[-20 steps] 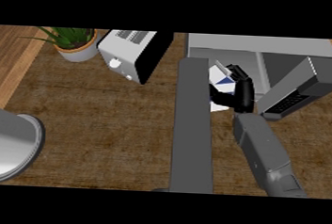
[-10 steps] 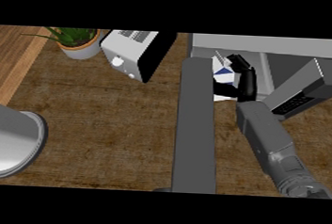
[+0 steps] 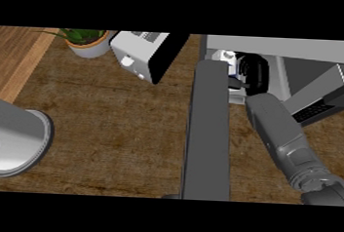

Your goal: Pick up the milk, place it into the microwave and close the microwave

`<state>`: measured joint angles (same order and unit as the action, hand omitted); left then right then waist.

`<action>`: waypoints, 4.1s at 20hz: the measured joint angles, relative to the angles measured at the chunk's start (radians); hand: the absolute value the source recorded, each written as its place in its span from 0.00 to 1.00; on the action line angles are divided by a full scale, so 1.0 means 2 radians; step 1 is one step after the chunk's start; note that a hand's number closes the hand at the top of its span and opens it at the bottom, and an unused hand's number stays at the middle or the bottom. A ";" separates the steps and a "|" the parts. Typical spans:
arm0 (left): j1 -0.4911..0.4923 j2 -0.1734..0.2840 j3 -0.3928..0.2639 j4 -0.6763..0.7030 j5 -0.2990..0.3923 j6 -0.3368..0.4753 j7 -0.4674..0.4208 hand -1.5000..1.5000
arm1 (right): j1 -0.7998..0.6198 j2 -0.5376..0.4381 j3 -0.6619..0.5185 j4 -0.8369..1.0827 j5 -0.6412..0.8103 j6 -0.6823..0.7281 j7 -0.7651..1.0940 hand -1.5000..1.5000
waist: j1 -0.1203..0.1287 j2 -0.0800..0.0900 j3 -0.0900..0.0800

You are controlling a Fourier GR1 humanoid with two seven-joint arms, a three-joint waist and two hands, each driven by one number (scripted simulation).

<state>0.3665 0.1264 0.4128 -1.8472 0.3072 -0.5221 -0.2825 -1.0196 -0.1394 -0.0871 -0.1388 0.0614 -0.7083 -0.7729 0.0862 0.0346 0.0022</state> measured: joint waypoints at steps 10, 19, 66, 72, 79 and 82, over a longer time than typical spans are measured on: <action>-0.018 0.005 -0.002 0.014 -0.006 -0.002 0.001 0.00 | 0.001 -0.026 -0.022 0.014 -0.007 -0.037 0.010 1.00 | 0.007 0.006 0.001; -0.040 0.003 -0.013 0.035 -0.020 0.002 -0.001 0.00 | 0.015 -0.056 -0.029 0.030 -0.007 -0.037 0.015 1.00 | 0.014 0.012 0.002; -0.057 -0.006 -0.026 0.071 -0.059 0.007 -0.033 0.00 | 0.037 -0.025 -0.015 0.020 0.024 -0.021 0.000 0.00 | 0.004 0.002 0.001; -0.039 -0.013 -0.029 0.056 -0.061 0.005 -0.033 0.00 | 0.059 -0.014 -0.033 0.007 0.005 0.041 -0.036 0.00 | -0.007 -0.003 0.001; -0.014 -0.019 -0.039 0.033 -0.070 -0.002 -0.031 0.00 | 0.102 0.016 -0.053 -0.011 -0.018 0.096 -0.079 0.00 | -0.022 -0.010 0.000; -0.008 -0.024 -0.057 0.034 -0.073 -0.018 -0.031 0.00 | 0.118 0.028 -0.057 -0.020 -0.026 0.127 -0.090 0.00 | -0.028 -0.012 0.000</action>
<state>0.3510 0.0785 0.2997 -1.7785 0.1619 -0.5588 -0.3440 -0.7839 -0.0824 -0.2011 -0.1779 0.0097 -0.4537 -0.9520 0.0293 0.0097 0.0019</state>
